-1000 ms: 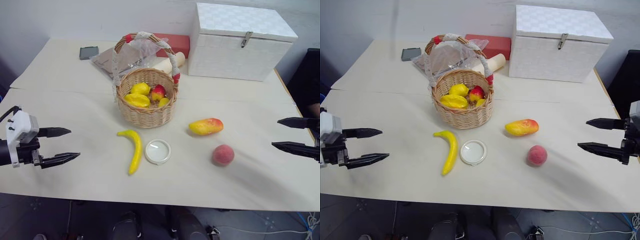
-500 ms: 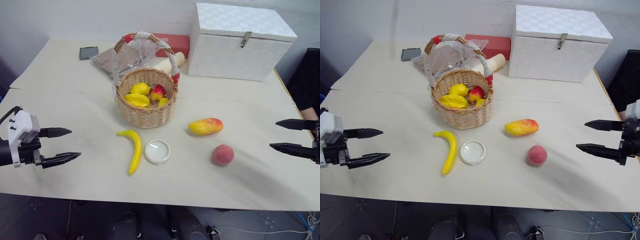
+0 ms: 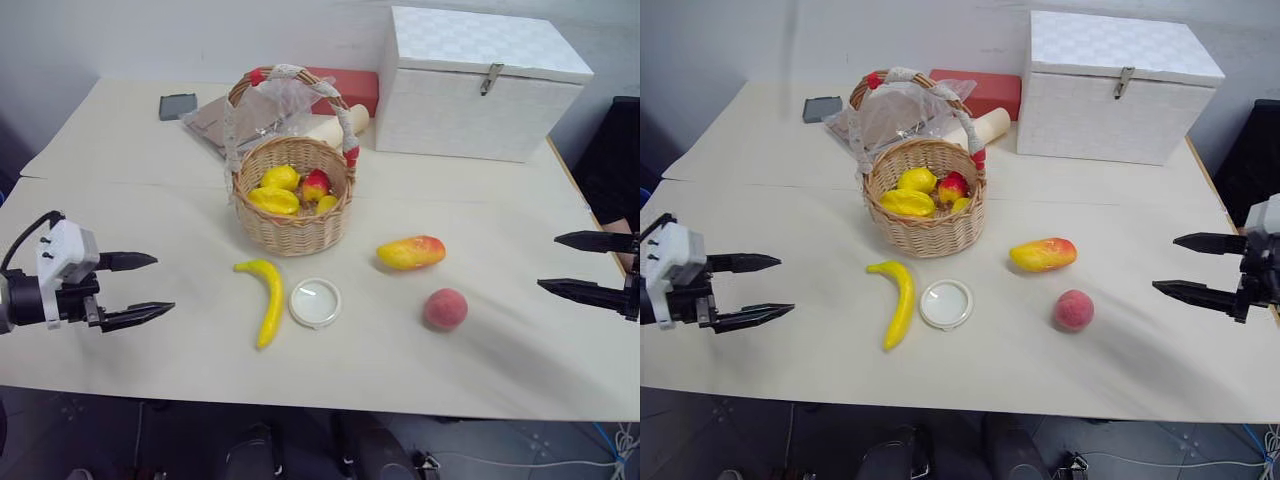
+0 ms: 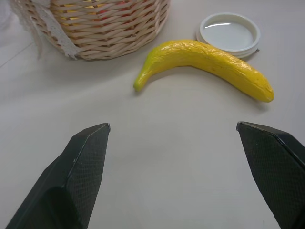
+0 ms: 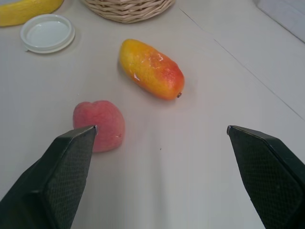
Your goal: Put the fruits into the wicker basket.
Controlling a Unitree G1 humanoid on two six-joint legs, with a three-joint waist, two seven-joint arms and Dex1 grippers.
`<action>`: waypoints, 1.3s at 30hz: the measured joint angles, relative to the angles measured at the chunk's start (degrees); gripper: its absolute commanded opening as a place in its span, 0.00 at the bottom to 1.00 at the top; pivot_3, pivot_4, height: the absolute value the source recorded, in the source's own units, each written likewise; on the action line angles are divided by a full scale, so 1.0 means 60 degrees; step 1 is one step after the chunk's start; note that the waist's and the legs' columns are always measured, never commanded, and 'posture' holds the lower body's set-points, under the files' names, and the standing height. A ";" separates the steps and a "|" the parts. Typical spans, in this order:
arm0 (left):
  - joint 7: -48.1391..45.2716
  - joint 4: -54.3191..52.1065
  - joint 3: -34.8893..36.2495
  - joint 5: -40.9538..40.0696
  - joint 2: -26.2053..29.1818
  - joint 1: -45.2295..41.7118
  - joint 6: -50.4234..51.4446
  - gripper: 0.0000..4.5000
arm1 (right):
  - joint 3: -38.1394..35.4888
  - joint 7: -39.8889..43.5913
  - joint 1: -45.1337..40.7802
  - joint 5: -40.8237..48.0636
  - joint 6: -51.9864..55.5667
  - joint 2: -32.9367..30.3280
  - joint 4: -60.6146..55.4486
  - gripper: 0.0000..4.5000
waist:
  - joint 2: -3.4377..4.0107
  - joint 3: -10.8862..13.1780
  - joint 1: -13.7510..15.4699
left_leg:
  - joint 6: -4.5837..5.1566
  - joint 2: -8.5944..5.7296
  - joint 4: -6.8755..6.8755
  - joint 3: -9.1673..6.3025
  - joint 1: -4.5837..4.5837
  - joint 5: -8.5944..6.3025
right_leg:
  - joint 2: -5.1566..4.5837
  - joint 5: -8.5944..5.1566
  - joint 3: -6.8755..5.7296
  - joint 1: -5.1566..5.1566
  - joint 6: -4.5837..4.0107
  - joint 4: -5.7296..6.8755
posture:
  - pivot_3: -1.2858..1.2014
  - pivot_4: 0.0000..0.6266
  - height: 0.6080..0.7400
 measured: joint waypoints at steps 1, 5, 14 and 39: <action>0.0009 -0.0055 -0.0084 -0.0030 -0.0034 -0.0020 0.0063 1.00 | 0.0032 -0.0001 -0.0039 0.0000 -0.0023 0.0000 -0.0058 1.00 | 0.0000 0.0000 0.0003 | 0.0000 0.0000 0.0001 -0.0001 0.0000 0.0000 | 0.0000 0.0000 -0.0001 0.0000 0.0000 0.0001 | 0.52 0.24 1.00; 0.0005 -0.0806 -0.0603 -0.0304 -0.0069 -0.0725 0.0340 1.00 | 0.0895 -0.0206 -0.1140 0.0022 0.0213 0.0002 -0.0624 1.00 | 0.0007 0.0003 -0.0019 | 0.0004 -0.0001 0.0022 0.0001 0.0003 0.0005 | 0.0000 0.0005 0.0004 0.0003 0.0010 0.0022 | 0.52 0.24 1.00; -0.1220 -0.1507 -0.2650 -0.0544 0.0313 -0.2568 0.0426 1.00 | 0.4946 -0.1450 -0.4492 -0.0352 0.1366 0.2178 -0.3213 1.00 | 0.0010 0.0006 -0.0234 | -0.0082 0.0001 0.0009 -0.0005 -0.0012 0.0059 | 0.0005 0.0001 -0.0004 -0.0024 0.0001 0.0037 | 0.52 0.24 1.00; -0.2044 -0.0766 -0.3493 0.0008 0.0184 -0.3759 -0.0306 1.00 | 1.0233 -0.2036 -0.5492 -0.5064 -0.0464 0.5951 -0.1087 0.58 | -0.0019 -0.0005 -0.0222 | -0.0078 0.0002 0.0140 -0.0013 -0.0041 0.0052 | 0.0002 -0.0037 -0.0029 -0.0044 -0.0004 0.0172 | 0.52 0.24 1.00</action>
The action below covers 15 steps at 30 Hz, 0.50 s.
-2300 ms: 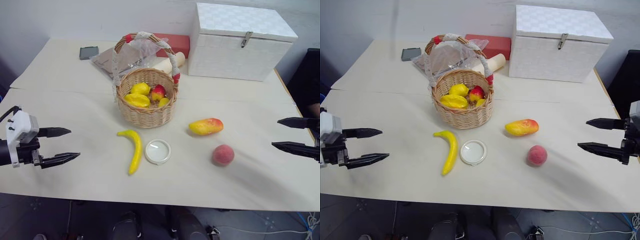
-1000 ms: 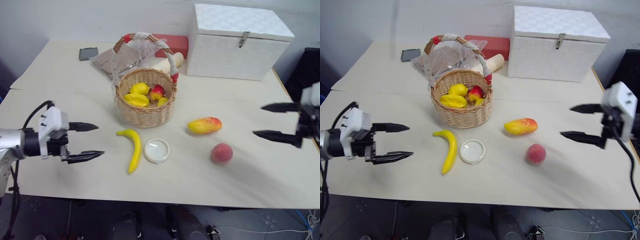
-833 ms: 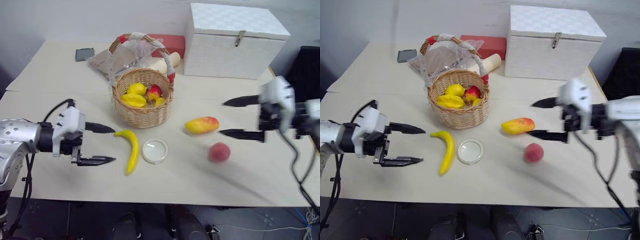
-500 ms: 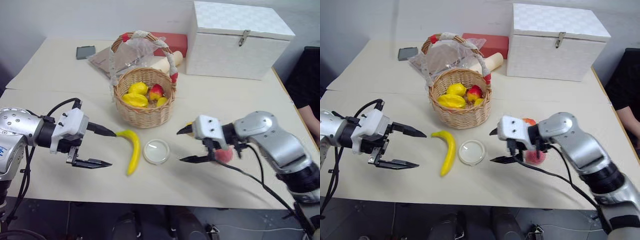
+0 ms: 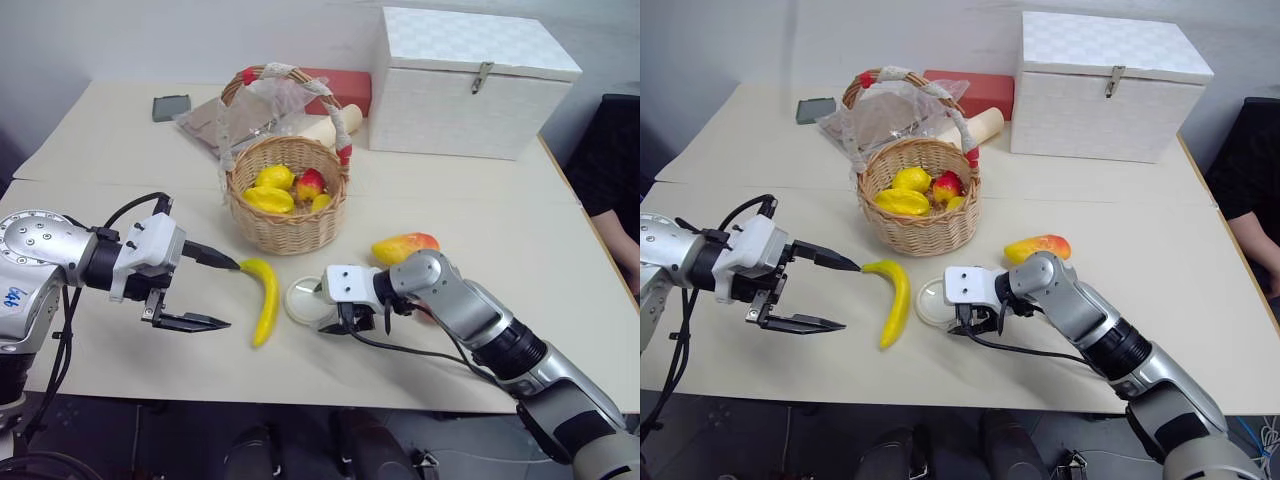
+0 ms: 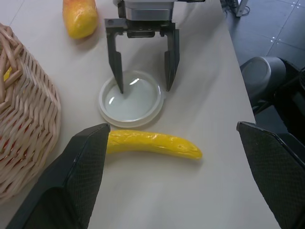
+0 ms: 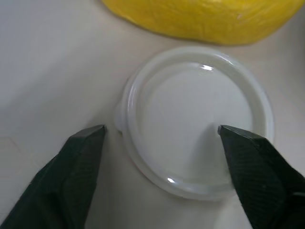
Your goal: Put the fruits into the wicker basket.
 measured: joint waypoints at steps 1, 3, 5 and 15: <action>0.0028 0.0027 -0.0034 0.0045 -0.0058 -0.0073 -0.0013 1.00 | 0.0000 0.0103 0.0030 -0.0019 -0.0081 -0.0004 0.0009 0.50 | 0.0000 0.0000 0.0009 | -0.0001 0.0000 0.0000 -0.0002 0.0006 0.0000 | 0.0000 0.0000 -0.0003 0.0005 0.0000 0.0000 | 0.52 0.24 1.00; 0.0083 0.0069 -0.0057 0.0101 -0.0170 -0.0200 -0.0048 1.00 | 0.0004 0.0233 0.0074 -0.0027 -0.0210 0.0027 0.0087 0.35 | -0.0002 -0.0001 0.0011 | -0.0002 0.0000 0.0002 -0.0003 0.0019 0.0001 | 0.0000 0.0000 -0.0003 0.0018 -0.0001 0.0002 | 0.52 0.24 1.00; 0.0102 0.0102 -0.0087 0.0162 -0.0210 -0.0290 -0.0088 1.00 | -0.0010 0.0175 0.0083 -0.0095 -0.0345 0.0164 0.0206 0.19 | -0.0006 -0.0004 -0.0019 | -0.0004 0.0000 0.0002 -0.0001 0.0030 0.0002 | 0.0000 0.0000 0.0002 0.0025 -0.0001 0.0009 | 0.52 0.24 1.00; 0.0181 0.0335 -0.0458 0.0233 -0.0744 -0.0611 -0.0170 1.00 | -0.0466 0.0231 0.0488 -0.0133 -0.0872 0.0028 0.0103 0.01 | -0.0009 -0.0004 0.0032 | -0.0007 -0.0002 0.0001 -0.0006 0.0027 0.0004 | -0.0002 -0.0001 -0.0003 0.0026 -0.0002 0.0010 | 0.52 0.24 1.00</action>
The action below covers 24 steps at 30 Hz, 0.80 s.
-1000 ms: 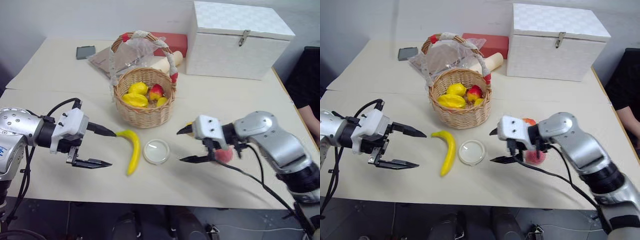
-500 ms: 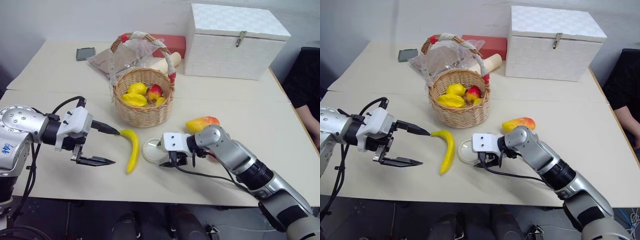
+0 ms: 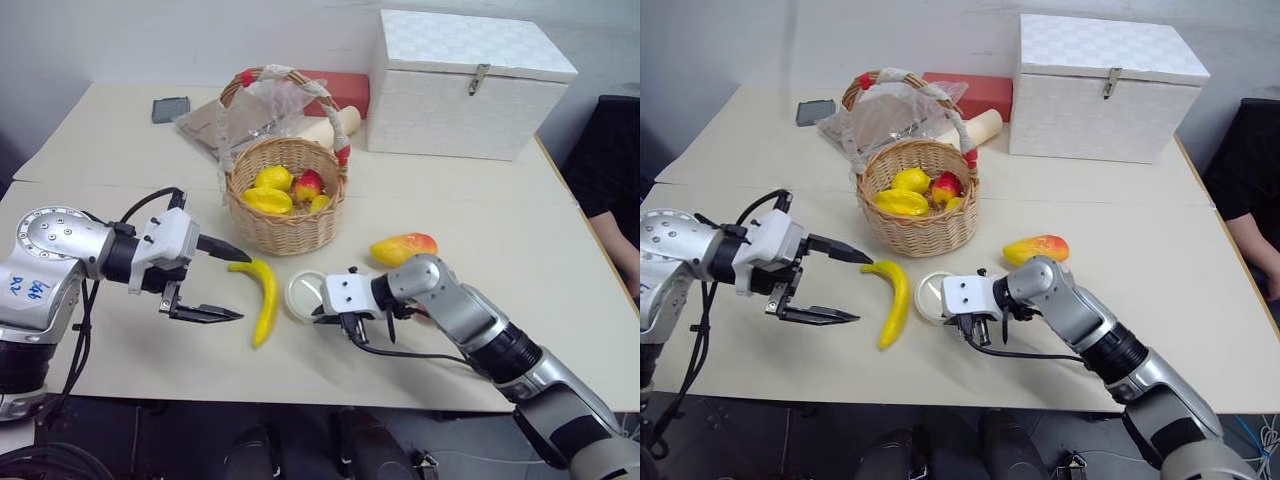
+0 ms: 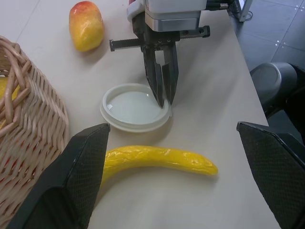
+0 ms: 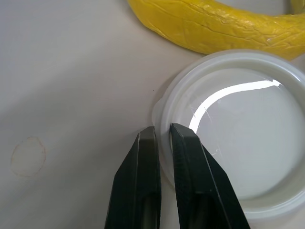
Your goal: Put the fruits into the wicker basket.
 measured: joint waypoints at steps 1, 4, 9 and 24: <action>0.0014 -0.0014 -0.0001 -0.0018 -0.0072 -0.0004 0.0043 1.00 | -0.0140 -0.0020 0.0087 0.0003 -0.0011 -0.0104 -0.0060 0.01 | 0.0000 0.0000 0.0020 | 0.0000 -0.0003 0.0000 0.0000 -0.0002 0.0000 | -0.0004 0.0000 -0.0001 0.0000 0.0000 -0.0002 | 0.52 0.24 1.00; 0.0108 -0.0198 -0.0132 -0.0099 -0.0427 -0.0023 0.0234 1.00 | -0.0739 -0.0013 0.0278 0.0153 0.0375 -0.0573 -0.0521 0.01 | -0.0004 0.0003 0.0057 | 0.0001 -0.0003 0.0001 -0.0001 -0.0008 -0.0001 | -0.0006 0.0001 0.0000 -0.0003 0.0002 -0.0004 | 0.52 0.24 1.00; 0.0224 -0.0353 -0.0362 -0.0155 -0.0963 -0.0238 0.0343 1.00 | -0.1755 0.0248 0.0412 0.0903 0.1444 -0.1308 -0.2013 0.01 | -0.0004 0.0004 0.0058 | -0.0004 0.0002 -0.0010 -0.0010 -0.0004 0.0001 | 0.0000 0.0000 -0.0005 -0.0006 0.0001 -0.0001 | 0.52 0.24 1.00; 0.0635 -0.0595 -0.0639 -0.0559 -0.2125 -0.1156 0.0791 1.00 | -0.7947 0.0822 0.2968 0.3651 0.5165 -0.5826 -0.2924 0.01 | 0.0003 0.0009 0.0274 | 0.0019 -0.0003 -0.0034 -0.0052 -0.0021 -0.0018 | -0.0005 0.0001 -0.0032 0.0038 0.0006 -0.0116 | 0.52 0.24 1.00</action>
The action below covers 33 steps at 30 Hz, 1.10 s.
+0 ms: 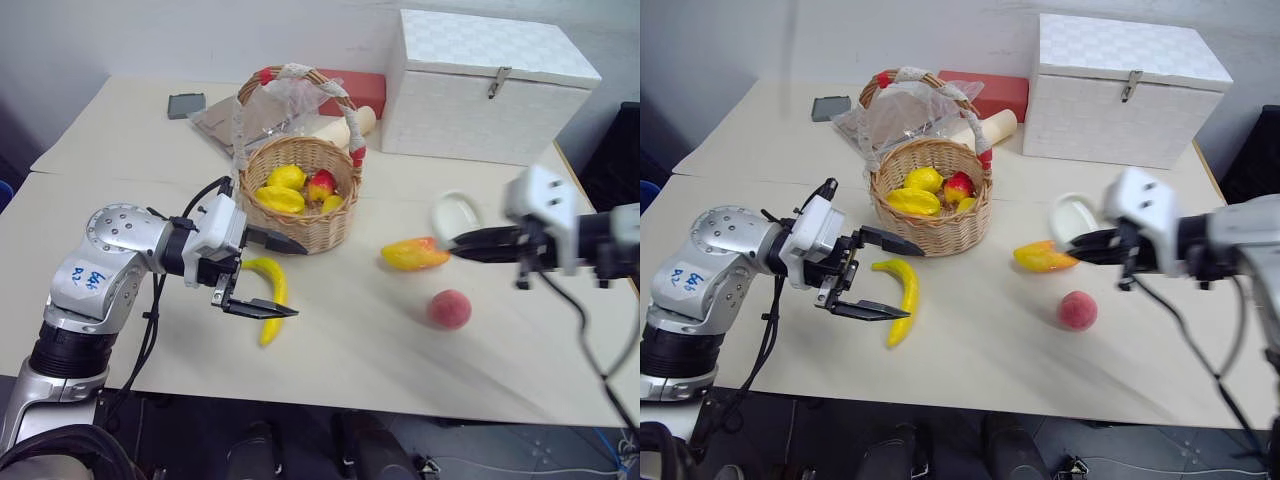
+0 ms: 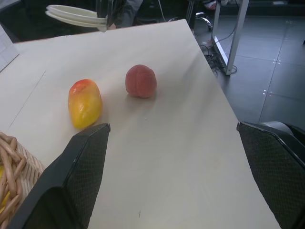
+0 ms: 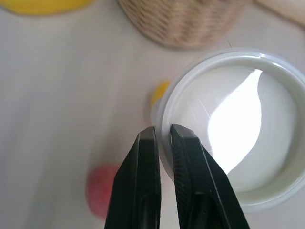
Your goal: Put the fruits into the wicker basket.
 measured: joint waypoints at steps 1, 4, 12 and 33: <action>0.0013 0.0012 -0.0025 0.0000 -0.0060 -0.0055 -0.0005 1.00 | -0.0267 -0.0105 0.0732 -0.0179 -0.0236 -0.0041 0.0187 0.01 | -0.0001 -0.0001 -0.0007 | 0.0001 -0.0001 0.0001 0.0003 -0.0003 -0.0001 | 0.0000 0.0002 0.0003 0.0002 0.0008 -0.0006 | 0.52 0.24 1.00; 0.0041 0.0088 -0.0069 0.0000 -0.0120 -0.0164 -0.0005 1.00 | -0.0643 -0.0814 0.2399 -0.0864 -0.0977 0.0281 0.1100 0.01 | -0.0002 -0.0001 -0.0026 | 0.0003 -0.0003 0.0007 0.0006 -0.0008 -0.0002 | 0.0000 0.0006 0.0008 0.0008 0.0030 -0.0020 | 0.52 0.24 1.00; 0.0069 0.0281 -0.0148 0.0138 -0.0133 -0.0160 -0.0065 1.00 | -0.0751 -0.2194 0.3251 -0.1513 -0.2679 0.1148 0.2845 0.17 | 0.0014 0.0004 -0.0087 | -0.0008 -0.0007 0.0007 0.0036 0.0034 0.0015 | 0.0005 0.0016 0.0038 0.0016 0.0046 0.0021 | 0.52 0.24 1.00; 0.4638 -0.2112 0.0592 0.0366 0.0727 0.0270 0.6906 1.00 | -0.1375 -0.0441 0.1441 0.3337 -0.0286 0.0513 -0.0869 0.99 | 0.0026 0.0018 -0.0026 | 0.0000 -0.0007 0.0003 -0.0037 -0.0001 0.0001 | 0.0003 0.0010 -0.0013 0.0016 0.0047 0.0011 | 0.52 0.24 1.00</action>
